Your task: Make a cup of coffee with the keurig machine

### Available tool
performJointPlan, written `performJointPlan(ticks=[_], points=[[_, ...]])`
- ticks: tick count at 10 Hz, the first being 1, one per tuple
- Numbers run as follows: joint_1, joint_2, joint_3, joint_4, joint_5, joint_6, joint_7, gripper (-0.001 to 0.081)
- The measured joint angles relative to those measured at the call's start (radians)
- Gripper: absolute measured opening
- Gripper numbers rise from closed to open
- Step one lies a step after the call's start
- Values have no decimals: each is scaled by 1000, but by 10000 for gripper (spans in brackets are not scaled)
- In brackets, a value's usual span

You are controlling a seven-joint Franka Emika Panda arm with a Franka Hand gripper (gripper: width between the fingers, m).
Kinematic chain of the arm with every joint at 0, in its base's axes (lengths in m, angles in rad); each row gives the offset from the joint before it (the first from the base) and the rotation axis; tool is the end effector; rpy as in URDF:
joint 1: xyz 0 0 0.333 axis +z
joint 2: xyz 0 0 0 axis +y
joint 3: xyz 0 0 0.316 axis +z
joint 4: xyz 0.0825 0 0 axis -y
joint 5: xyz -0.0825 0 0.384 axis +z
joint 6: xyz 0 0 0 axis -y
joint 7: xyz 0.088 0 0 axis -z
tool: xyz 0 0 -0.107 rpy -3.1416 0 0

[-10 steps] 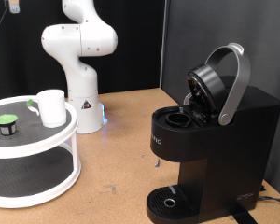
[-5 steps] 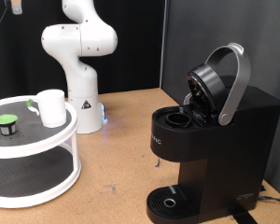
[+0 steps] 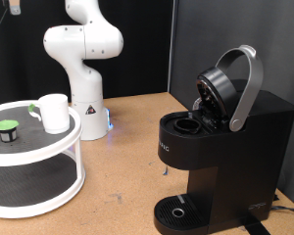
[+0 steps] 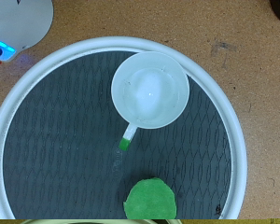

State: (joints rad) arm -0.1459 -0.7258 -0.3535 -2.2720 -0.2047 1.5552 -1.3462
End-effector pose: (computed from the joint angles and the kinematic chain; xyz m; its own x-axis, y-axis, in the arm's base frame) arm 0.2697 -0.2098 0.5895 0.5958 0.8029 0.0215 0.8031 -0.5952 -0.0278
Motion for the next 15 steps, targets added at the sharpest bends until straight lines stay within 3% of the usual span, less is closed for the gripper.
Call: performJointPlan(ticks=[6, 12, 13, 15], points=[[1, 0, -57, -40, 9, 45, -44, 805], [14, 71, -93, -97, -40, 112, -257, 805], [12, 70, -93, -97, -36, 112, -237, 805], [25, 67, -104, -103, -35, 168, -340, 805]])
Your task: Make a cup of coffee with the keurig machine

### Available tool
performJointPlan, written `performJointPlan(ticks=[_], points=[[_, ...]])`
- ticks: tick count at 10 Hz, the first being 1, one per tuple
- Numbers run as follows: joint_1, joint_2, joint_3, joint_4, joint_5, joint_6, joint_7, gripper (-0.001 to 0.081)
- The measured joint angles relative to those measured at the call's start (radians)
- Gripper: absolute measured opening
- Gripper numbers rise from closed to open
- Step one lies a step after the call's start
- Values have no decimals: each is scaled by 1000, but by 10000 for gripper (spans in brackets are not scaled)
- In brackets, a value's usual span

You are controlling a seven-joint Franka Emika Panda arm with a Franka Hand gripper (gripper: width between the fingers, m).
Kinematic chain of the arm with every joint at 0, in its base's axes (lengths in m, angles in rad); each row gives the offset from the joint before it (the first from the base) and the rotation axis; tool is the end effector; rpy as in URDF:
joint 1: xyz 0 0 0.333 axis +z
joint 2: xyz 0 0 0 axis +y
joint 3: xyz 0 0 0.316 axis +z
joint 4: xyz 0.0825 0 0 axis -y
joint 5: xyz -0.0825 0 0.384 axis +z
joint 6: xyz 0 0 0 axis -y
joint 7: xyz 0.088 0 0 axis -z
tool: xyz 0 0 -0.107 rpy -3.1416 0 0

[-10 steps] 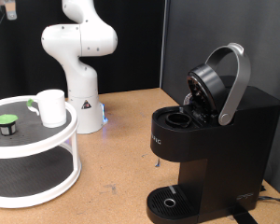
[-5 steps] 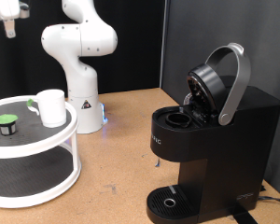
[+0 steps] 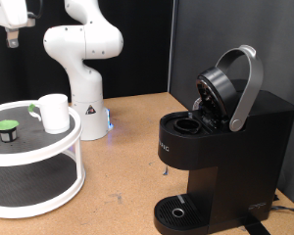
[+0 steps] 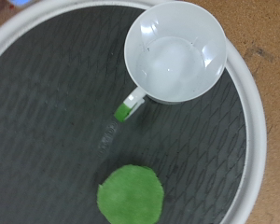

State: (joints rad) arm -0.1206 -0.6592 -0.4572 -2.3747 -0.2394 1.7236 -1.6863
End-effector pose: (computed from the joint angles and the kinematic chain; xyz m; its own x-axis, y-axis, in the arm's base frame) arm 0.2847 -0.2390 0.5239 0.3234 0.9453 0.0427 0.9461 -0.3223 -0.0316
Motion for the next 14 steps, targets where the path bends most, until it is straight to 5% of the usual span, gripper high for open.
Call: performJointPlan(ticks=[4, 7, 10, 14], points=[[64, 2, -47, 0, 50, 36, -210, 805], [65, 8, -45, 0, 49, 35, -213, 805], [69, 19, -90, 20, 26, -27, -386, 805], [66, 71, -163, 9, -50, 66, -449, 805]])
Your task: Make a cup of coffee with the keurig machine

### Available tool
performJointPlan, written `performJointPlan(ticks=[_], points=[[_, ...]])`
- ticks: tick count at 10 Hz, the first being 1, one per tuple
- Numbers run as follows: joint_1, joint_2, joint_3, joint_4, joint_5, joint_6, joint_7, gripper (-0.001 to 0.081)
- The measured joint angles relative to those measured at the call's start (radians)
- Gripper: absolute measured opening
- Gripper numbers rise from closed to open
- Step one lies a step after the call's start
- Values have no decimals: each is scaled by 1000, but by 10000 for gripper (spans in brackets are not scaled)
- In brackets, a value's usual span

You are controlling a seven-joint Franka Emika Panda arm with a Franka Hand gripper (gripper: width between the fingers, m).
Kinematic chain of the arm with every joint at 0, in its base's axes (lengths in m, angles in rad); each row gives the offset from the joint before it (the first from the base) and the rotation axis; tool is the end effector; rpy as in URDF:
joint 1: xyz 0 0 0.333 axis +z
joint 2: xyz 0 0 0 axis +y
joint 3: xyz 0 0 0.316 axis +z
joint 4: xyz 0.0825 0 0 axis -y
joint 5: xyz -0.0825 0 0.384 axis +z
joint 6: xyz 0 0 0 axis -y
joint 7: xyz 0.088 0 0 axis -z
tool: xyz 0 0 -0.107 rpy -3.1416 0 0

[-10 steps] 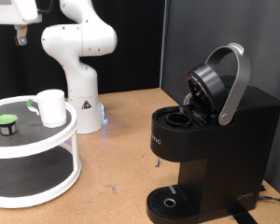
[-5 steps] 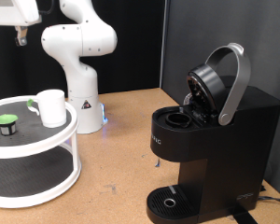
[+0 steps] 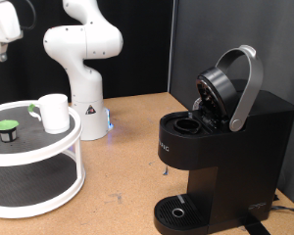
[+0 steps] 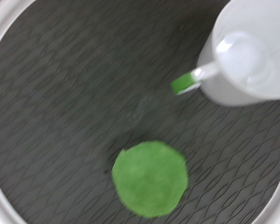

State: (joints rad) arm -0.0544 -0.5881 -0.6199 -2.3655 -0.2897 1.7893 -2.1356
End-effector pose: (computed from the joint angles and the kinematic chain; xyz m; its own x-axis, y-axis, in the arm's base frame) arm 0.2829 -0.2845 0.4891 -0.0588 0.9954 0.0762 0.9978 0.0610 -0.0262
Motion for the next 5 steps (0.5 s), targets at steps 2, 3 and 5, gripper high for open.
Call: performJointPlan(ticks=[2, 3, 5], points=[[0, 19, -17, -3, -10, 35, -2, 805], [0, 24, -23, -2, -10, 36, -2, 805], [4, 24, -23, -3, -10, 35, -41, 805]])
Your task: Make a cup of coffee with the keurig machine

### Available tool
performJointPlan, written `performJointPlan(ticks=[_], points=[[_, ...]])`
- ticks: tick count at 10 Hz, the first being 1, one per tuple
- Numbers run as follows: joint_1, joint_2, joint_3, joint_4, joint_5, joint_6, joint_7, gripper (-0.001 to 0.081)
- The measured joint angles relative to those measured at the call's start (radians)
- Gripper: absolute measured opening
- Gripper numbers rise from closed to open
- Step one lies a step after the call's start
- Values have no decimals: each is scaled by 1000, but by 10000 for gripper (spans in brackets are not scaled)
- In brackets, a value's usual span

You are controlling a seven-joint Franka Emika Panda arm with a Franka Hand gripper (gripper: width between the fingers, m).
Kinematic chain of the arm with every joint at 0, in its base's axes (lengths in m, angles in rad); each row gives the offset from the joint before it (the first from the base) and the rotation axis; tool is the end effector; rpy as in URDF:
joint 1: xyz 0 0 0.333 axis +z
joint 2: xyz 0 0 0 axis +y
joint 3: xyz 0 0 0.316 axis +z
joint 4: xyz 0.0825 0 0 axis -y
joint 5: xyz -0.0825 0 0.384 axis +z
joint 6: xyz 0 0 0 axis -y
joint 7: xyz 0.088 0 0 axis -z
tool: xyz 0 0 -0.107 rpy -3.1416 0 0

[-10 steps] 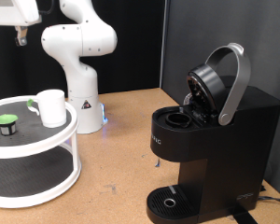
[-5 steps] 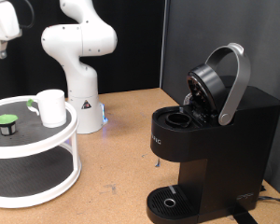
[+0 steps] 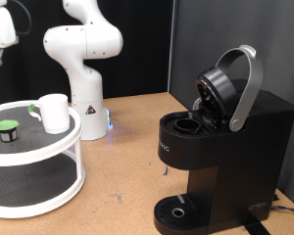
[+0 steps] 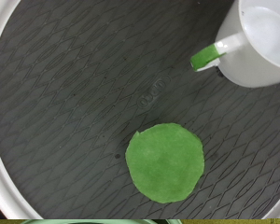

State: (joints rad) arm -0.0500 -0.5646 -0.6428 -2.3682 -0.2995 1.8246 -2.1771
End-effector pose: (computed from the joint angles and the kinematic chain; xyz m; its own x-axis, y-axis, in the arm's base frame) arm 0.2850 -0.2930 0.4803 -0.0877 0.9939 0.0667 0.9957 0.0893 -0.0227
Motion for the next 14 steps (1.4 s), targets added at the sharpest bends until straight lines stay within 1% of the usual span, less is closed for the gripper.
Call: performJointPlan(ticks=[1, 2, 10, 12, 14], points=[[4, 0, 0, 0, -2, -2, -38, 805], [6, 0, 1, 0, -3, -2, -57, 805], [7, 0, 0, -1, 13, -12, -57, 805], [7, 1, -1, -12, 11, -4, -57, 805], [6, 9, 3, -37, -1, 35, -32, 805]])
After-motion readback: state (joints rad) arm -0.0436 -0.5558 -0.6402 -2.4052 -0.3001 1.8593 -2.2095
